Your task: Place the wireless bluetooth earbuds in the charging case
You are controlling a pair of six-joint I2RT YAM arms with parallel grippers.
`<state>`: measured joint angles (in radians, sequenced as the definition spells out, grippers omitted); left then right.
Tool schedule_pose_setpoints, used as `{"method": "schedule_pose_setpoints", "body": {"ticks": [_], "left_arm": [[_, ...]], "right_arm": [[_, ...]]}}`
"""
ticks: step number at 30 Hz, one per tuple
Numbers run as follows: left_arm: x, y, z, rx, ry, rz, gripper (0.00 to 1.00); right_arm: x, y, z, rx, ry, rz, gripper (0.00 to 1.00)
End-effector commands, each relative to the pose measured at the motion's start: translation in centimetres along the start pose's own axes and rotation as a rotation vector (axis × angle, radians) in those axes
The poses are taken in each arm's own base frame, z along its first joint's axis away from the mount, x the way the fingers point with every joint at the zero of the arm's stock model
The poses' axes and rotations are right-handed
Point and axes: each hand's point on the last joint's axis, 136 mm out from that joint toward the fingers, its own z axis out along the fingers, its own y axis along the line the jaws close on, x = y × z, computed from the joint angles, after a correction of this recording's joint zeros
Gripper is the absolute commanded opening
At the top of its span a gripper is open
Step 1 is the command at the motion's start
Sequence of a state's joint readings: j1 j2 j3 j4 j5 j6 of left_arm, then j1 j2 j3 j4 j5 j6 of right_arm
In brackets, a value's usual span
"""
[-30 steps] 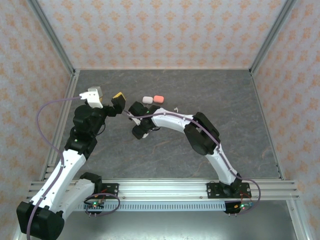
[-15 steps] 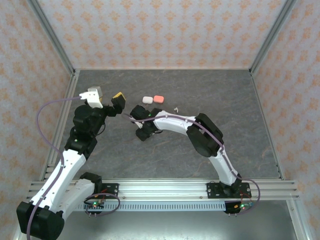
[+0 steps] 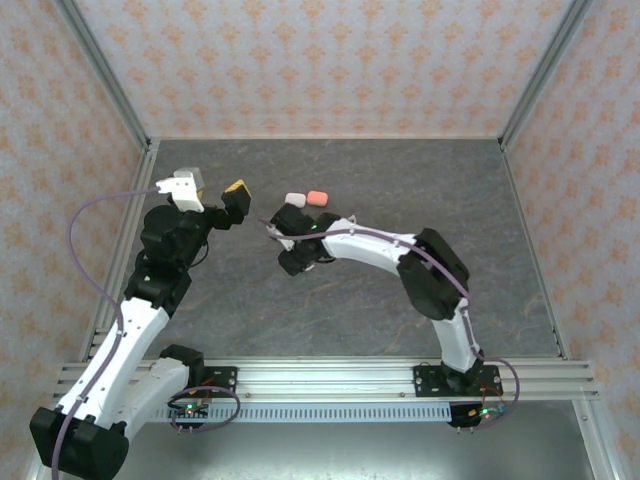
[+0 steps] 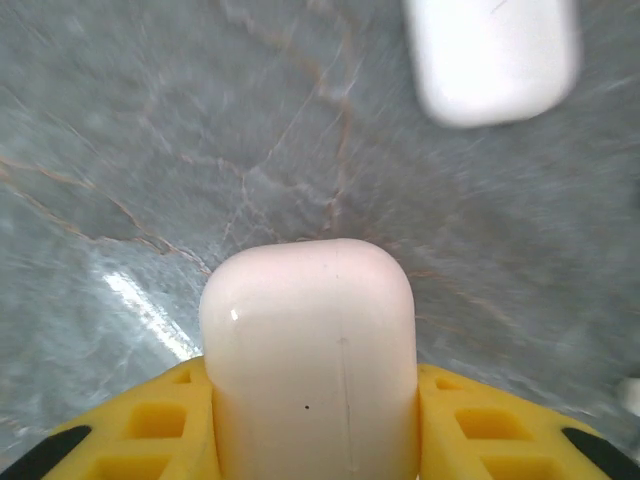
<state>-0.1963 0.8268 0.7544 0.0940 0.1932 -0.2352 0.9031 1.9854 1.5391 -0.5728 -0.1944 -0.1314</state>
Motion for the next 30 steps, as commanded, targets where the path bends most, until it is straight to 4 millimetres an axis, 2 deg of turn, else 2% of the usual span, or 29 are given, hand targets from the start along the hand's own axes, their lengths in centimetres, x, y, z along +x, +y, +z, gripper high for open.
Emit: {"method": "schedule_pose_setpoints", "body": {"ticks": [1,4,9,12,15,17,18,22,26,30], "left_arm": [[-2.2,-1.7,-0.9,0.074,-0.037,0.000,1.00],[-3.1,-2.9,-1.1,0.128,-0.043,-0.007,1.00],[-4.0,-5.5,-1.4,0.241,0.023,0.005,1.00],[-3.8,-7.4,-1.8,0.338,0.089,0.014,0.97],[-3.7,-9.3,-2.5,0.439,0.145,0.021,0.93],[-3.4,-10.9,-3.0,0.520,0.184,0.041,0.91],[-3.1,-11.8,-3.4,0.568,0.207,0.058,0.91],[-1.2,-15.0,-4.6,0.715,0.300,0.126,0.89],[0.3,-17.1,-4.7,0.807,0.354,0.131,0.85],[1.5,-18.4,-3.8,0.859,0.383,0.079,0.79]], "right_arm": [[-4.0,-1.5,-5.9,-0.010,-0.224,0.032,0.35],[-4.6,-3.4,-9.9,0.007,-0.353,0.034,0.35],[-4.3,-5.9,-16.6,0.104,-0.554,-0.011,0.36],[-3.9,-6.0,-20.2,0.152,-0.654,-0.084,0.36],[-3.4,-5.2,-22.9,0.157,-0.732,-0.187,0.37],[-3.0,-4.7,-23.6,0.156,-0.751,-0.255,0.37],[-2.8,-4.3,-25.1,0.160,-0.784,-0.292,0.37],[-2.4,-3.5,-27.5,0.175,-0.820,-0.415,0.36],[-2.1,-3.2,-28.3,0.211,-0.829,-0.519,0.36],[-2.1,-2.7,-28.4,0.236,-0.831,-0.603,0.36]]}}
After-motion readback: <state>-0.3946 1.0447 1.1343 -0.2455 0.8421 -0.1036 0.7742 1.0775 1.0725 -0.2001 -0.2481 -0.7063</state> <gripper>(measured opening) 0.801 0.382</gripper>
